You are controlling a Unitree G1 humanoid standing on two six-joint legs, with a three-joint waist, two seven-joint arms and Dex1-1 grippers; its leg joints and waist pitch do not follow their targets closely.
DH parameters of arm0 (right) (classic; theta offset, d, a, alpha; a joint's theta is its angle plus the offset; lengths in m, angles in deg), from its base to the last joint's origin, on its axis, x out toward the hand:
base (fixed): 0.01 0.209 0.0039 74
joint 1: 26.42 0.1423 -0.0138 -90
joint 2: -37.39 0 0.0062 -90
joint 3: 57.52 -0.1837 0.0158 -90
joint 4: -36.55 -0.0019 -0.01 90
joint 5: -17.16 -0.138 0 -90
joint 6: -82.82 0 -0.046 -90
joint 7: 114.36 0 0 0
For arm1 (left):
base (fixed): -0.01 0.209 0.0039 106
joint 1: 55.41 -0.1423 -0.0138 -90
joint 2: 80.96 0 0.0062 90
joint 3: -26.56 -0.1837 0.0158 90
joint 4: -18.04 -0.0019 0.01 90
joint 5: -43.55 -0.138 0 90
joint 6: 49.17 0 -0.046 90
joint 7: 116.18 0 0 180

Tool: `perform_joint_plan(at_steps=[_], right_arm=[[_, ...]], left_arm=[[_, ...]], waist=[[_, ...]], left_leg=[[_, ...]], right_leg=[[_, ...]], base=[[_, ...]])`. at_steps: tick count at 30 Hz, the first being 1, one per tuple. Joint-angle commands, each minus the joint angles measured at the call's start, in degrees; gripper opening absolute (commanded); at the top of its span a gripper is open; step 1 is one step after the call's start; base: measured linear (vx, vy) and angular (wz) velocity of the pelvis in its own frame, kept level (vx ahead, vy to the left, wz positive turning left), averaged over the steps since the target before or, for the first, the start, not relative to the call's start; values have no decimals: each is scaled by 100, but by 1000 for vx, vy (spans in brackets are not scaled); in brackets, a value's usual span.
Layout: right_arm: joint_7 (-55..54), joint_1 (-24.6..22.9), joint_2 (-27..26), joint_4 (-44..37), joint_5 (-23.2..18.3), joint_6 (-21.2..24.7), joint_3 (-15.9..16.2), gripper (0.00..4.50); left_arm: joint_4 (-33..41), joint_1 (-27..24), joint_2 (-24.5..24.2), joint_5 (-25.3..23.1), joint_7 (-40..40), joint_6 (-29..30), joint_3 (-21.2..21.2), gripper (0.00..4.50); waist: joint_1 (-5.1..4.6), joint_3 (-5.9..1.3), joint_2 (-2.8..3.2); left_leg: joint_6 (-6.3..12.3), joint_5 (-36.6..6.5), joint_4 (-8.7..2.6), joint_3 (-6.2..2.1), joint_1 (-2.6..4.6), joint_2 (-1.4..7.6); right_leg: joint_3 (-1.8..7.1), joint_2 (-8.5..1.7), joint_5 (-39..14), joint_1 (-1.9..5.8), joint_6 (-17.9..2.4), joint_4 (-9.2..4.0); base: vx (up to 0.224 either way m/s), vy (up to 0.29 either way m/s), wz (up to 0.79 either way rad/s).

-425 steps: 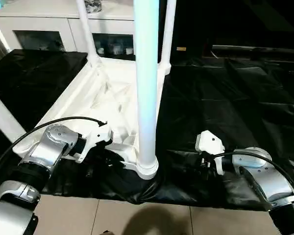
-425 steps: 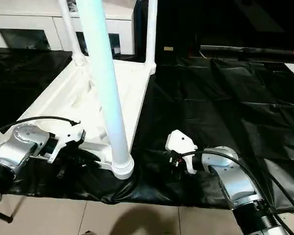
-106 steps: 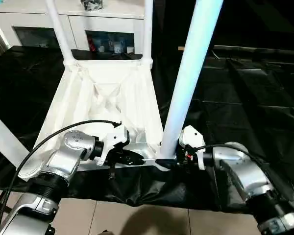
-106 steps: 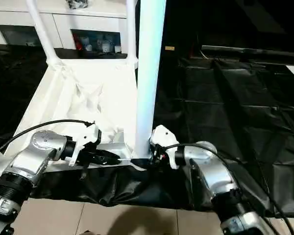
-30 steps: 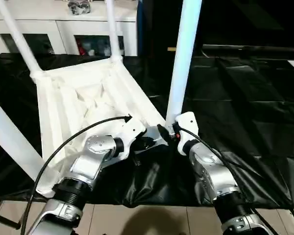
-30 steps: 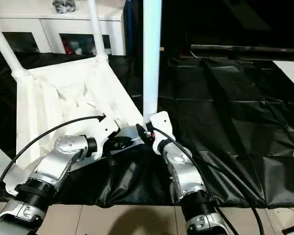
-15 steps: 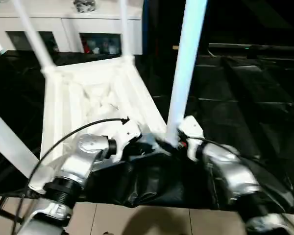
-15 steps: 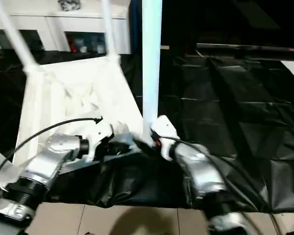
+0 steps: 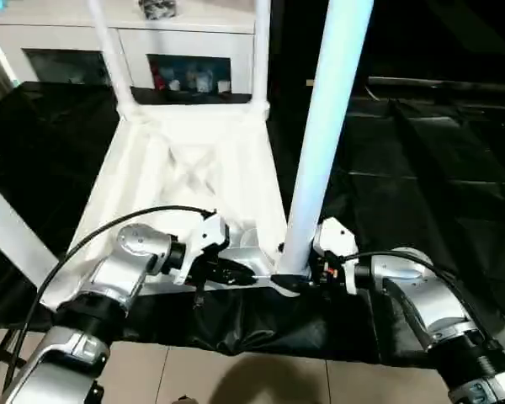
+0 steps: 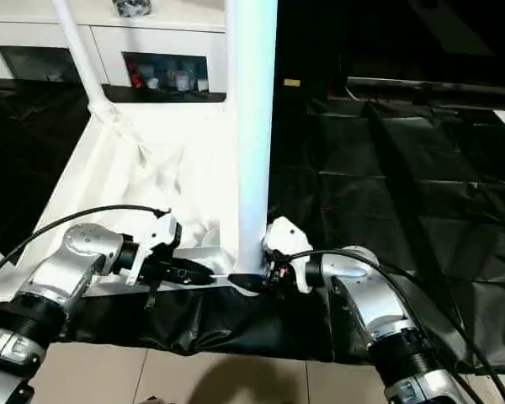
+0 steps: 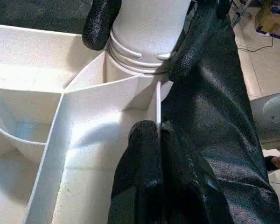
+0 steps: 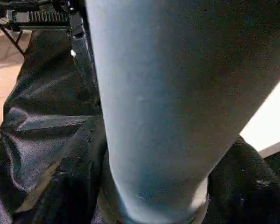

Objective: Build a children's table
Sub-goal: Rotate leg to tighten

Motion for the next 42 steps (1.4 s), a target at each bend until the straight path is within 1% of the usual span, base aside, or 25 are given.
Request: perform_joint_plan(at_steps=[1, 7, 8, 9, 10, 11, 12, 13, 14, 15, 16, 17, 18, 19, 23, 24, 25, 27, 28, 32, 33, 37, 39, 40, 42], right_arm=[[223, -16, -58, -154, 46, -25, 315, 270], [-25, -121, -133, -219, 52, 26, 247, 264], [-246, -126, -218, -161, 97, 62, 191, 264], [-720, -107, -396, 7, 212, 65, 85, 264], [-720, -107, -396, 7, 212, 65, 85, 264], [-1439, -65, -667, 269, 379, 70, -68, 264], [-1643, -49, -748, 346, 418, 73, -113, 264], [-2264, -9, -1048, 571, 468, 106, -272, 264], [-2717, 32, -1258, 730, 505, 106, -378, 264], [-2722, 32, -1260, 731, 505, 106, -379, 263], [-3136, 74, -1440, 863, 545, 145, -466, 263], [-3683, 131, -1763, 1036, 549, 224, -575, 263], [-3683, 131, -1763, 1036, 549, 224, -575, 263], [-4017, 178, -1975, 1111, 655, 282, -532, 263], [-4122, 276, -2211, 1180, 881, 91, -344, 263], [-4039, 275, -2246, 1156, 803, 74, -377, 263], [-4008, 278, -2277, 1157, 742, 57, -406, 298], [-3792, 256, -2235, 1046, 562, 102, -473, 333], [-3738, 253, -2191, 1006, 544, 107, -476, 333], [-3502, 263, -1886, 863, 548, 96, -460, 376], [-3428, 266, -1829, 854, 541, 78, -465, 376], [-2529, 297, -1315, 771, 421, -98, -446, 376], [-2324, 301, -1223, 732, 375, -100, -430, 376], [-1802, 277, -999, 592, 276, -124, -341, 376], [-1333, 246, -796, 474, 190, -131, -241, 376]], left_arm=[[42, 150, 59, 59, -40, -86, -71, 0], [68, 50, 70, 43, -275, -125, 40, 0], [91, 38, 95, -13, -443, -83, 51, 0], [159, 15, 198, -36, -786, 49, 138, 0], [159, 15, 198, -36, -786, 49, 138, 0], [265, -20, 360, -72, -1268, 212, 249, 0], [296, -33, 408, -89, -1396, 247, 270, 0], [413, -100, 560, -188, -1783, 332, 279, 0], [485, -153, 697, -278, -2112, 414, 284, 0], [485, -154, 699, -279, -2116, 415, 284, 0], [571, -214, 831, -321, -2355, 518, 290, 0], [732, -332, 1087, -379, -2750, 677, 296, 0], [732, -332, 1087, -379, -2750, 677, 296, 0], [818, -416, 1250, -428, -2957, 737, 222, 0], [821, -435, 1454, -439, -3140, 735, 124, 0], [828, -431, 1453, -449, -3116, 722, 99, 0], [854, -435, 1453, -468, -3122, 733, 83, 0], [856, -407, 1380, -478, -3041, 707, 78, 0], [878, -402, 1339, -462, -2982, 724, 84, 0], [886, -379, 1121, -395, -2619, 674, 77, 0], [875, -378, 1070, -374, -2516, 626, 69, 0], [889, -363, 654, -172, -1619, 445, 1, 0], [860, -339, 580, -171, -1494, 424, -13, 0], [790, -284, 426, -167, -1200, 345, -49, 0], [671, -214, 310, -174, -969, 229, -73, 0]], waist=[[-3, -350, -33], [1, -358, -30], [3, -355, -61], [6, -344, -44], [-21, -324, -42], [-39, -318, -45], [-59, -310, -43], [-101, -304, -68], [-101, -304, -68], [-141, -299, -56], [-179, -304, -51], [-219, -307, -73], [-236, -316, -66], [-245, -313, -70], [-244, -315, -68], [-233, -321, -37], [-231, -326, -48], [-225, -329, 2], [-229, -330, -10], [-223, -342, -19], [-224, -344, -3], [-191, -354, -10], [-180, -353, 0], [-181, -360, 8], [-175, -359, 17]], left_leg=[[222, -1312, -317, 18, 28, 94], [234, -1236, -311, 21, 26, 95], [235, -1243, -313, 22, 22, 94], [205, -1283, -321, 14, 20, 91], [139, -1395, -335, 11, 24, 85], [80, -1510, -340, 5, 36, 78], [40, -1549, -346, 2, 31, 83], [-36, -1636, -366, -24, 30, 81], [-36, -1636, -366, -24, 30, 81], [-87, -1724, -373, -34, 27, 77], [-91, -1757, -381, -45, 24, 69], [-83, -1751, -374, -38, 19, 78], [-71, -1740, -370, -36, 19, 76], [-16, -1737, -358, -24, 26, 53], [52, -1678, -347, -9, 17, 41], [57, -1645, -346, -11, 14, 39], [78, -1611, -348, -8, 9, 47], [85, -1613, -357, -12, 10, 49], [85, -1623, -354, -9, 7, 51], [98, -1591, -351, -7, 10, 54], [110, -1554, -351, -7, 2, 57], [208, -1465, -333, 10, 17, 64], [221, -1443, -332, 12, 16, 72], [215, -1414, -332, 7, 15, 76], [229, -1383, -328, 9, 17, 77]], right_leg=[[210, -346, -1292, 293, -1144, -420], [210, -342, -1140, 298, -1170, -403], [208, -343, -1169, 300, -1161, -408], [206, -351, -1301, 293, -1134, -413], [203, -354, -1549, 275, -1083, -440], [199, -359, -1862, 270, -994, -465], [204, -366, -1976, 261, -964, -475], [193, -368, -2288, 254, -849, -491], [193, -368, -2288, 254, -849, -491], [186, -363, -2440, 243, -775, -509], [184, -360, -2481, 250, -722, -523], [199, -352, -2350, 235, -749, -519], [202, -345, -2269, 236, -779, -505], [203, -335, -2288, 226, -761, -527], [214, -332, -2259, 221, -705, -540], [216, -334, -2219, 227, -705, -534], [220, -329, -2111, 230, -708, -528], [214, -323, -2019, 236, -736, -520], [215, -316, -1956, 234, -758, -518], [215, -317, -1753, 252, -846, -495], [217, -320, -1632, 259, -891, -480], [222, -321, -1382, 271, -1023, -463], [225, -325, -1302, 272, -1055, -451], [216, -319, -1186, 278, -1106, -437], [211, -308, -1038, 287, -1166, -422]], base=[[0, 0, 0], [0, 0, 0], [0, 0, 0], [0, 0, 0], [0, 0, 0], [0, 0, 0], [0, 0, 0], [0, 0, 0], [0, 0, 0], [0, 0, 0], [0, 0, 0], [0, 0, 0], [0, 0, 0], [0, 0, 0], [0, 0, 0], [0, 0, 0], [0, 0, 0], [0, 0, 0], [0, 0, 0], [0, 0, 0], [0, 0, 0], [0, 0, 0], [0, 0, 0], [0, 0, 0], [0, 0, 0]])
